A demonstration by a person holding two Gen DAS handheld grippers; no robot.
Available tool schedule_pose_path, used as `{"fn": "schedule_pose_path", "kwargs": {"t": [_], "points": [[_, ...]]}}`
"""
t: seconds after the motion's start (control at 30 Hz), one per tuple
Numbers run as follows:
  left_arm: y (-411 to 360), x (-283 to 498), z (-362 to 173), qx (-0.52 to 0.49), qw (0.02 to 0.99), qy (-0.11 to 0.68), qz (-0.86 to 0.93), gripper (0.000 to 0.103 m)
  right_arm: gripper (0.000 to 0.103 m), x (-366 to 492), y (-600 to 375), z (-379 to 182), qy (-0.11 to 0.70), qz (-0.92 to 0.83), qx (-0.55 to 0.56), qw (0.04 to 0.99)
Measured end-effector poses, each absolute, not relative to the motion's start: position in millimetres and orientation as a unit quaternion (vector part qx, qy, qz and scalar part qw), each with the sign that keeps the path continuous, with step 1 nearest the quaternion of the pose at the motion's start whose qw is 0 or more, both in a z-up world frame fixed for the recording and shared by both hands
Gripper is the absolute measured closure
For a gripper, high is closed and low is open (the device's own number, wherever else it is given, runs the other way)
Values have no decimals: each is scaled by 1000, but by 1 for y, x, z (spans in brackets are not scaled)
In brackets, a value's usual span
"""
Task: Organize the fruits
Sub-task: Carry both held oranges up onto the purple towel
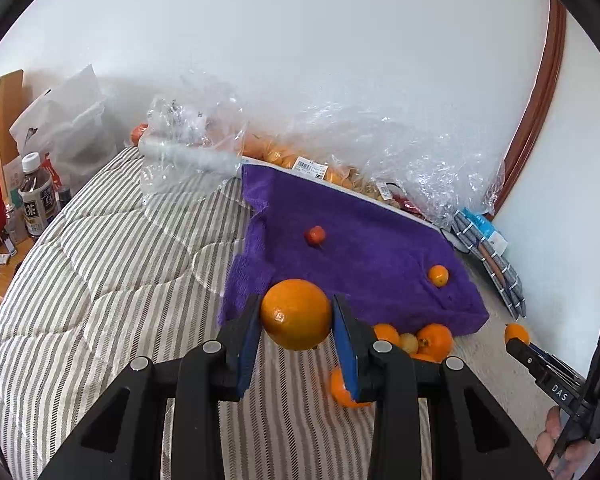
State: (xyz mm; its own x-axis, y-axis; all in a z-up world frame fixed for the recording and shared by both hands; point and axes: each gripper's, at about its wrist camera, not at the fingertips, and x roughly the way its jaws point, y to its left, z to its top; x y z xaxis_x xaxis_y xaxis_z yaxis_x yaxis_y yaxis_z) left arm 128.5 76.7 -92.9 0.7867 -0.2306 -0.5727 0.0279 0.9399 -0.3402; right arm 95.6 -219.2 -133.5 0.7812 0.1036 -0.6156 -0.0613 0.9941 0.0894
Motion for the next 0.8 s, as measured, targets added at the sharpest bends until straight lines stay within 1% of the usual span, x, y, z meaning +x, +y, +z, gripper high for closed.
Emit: {"fn": "schedule_pose_path", "kwargs": {"t": [0.2, 0.43, 0.57, 0.8], "points": [[64, 164, -67, -133, 942, 304, -52, 70, 71, 132, -231, -101, 296, 37, 35, 954], [57, 215, -70, -142, 939, 311, -47, 70, 71, 181, -232, -85, 277, 43, 52, 959], [53, 240, -81, -140, 936, 322, -27, 70, 71, 204, -230, -90, 279, 42, 50, 958], [44, 262, -112, -126, 929, 347, -8, 70, 71, 234, -235, -129, 320, 28, 61, 945]]}}
